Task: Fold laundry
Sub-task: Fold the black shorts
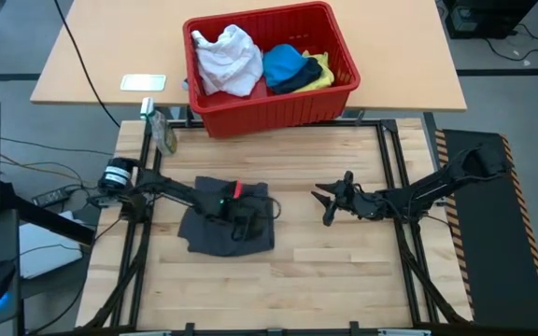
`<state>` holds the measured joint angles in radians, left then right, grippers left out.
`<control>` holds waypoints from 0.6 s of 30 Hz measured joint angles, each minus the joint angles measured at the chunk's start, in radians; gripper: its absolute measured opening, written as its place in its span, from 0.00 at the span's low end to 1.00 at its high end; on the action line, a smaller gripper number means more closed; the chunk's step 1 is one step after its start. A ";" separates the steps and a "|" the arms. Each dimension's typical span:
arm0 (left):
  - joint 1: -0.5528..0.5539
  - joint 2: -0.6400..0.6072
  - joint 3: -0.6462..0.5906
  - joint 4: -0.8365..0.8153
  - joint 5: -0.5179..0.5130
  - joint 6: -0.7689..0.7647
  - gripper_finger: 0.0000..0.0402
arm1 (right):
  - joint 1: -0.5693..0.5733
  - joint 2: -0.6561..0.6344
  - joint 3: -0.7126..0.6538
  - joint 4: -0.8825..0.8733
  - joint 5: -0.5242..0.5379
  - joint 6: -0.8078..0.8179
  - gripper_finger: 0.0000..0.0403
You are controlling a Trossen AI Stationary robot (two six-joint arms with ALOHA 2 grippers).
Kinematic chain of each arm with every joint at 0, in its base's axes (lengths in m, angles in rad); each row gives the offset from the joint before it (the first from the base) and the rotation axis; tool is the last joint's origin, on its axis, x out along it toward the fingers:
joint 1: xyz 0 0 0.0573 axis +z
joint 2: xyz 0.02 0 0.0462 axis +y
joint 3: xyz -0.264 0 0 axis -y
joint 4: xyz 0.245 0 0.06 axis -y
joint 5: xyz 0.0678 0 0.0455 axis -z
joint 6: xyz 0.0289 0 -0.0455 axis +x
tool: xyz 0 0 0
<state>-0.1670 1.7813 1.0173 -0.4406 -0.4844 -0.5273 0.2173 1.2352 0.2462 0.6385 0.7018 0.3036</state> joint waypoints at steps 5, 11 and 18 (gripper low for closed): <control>-0.059 -0.097 -0.277 0.204 -0.012 -0.244 0.29 | 0.004 0.018 0.000 0.004 -0.023 0.035 0.33; -0.224 -0.230 -0.473 0.333 -0.054 -0.480 0.29 | 0.004 0.024 0.000 0.007 -0.023 0.037 0.33; -0.422 -0.309 -0.504 0.268 -0.033 -0.605 0.29 | 0.004 0.024 0.000 0.023 -0.042 0.036 0.33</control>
<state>-0.5895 1.4719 0.5133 -0.1726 -0.5175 -1.1325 0.2211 1.2590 0.2462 0.6616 0.6599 0.3397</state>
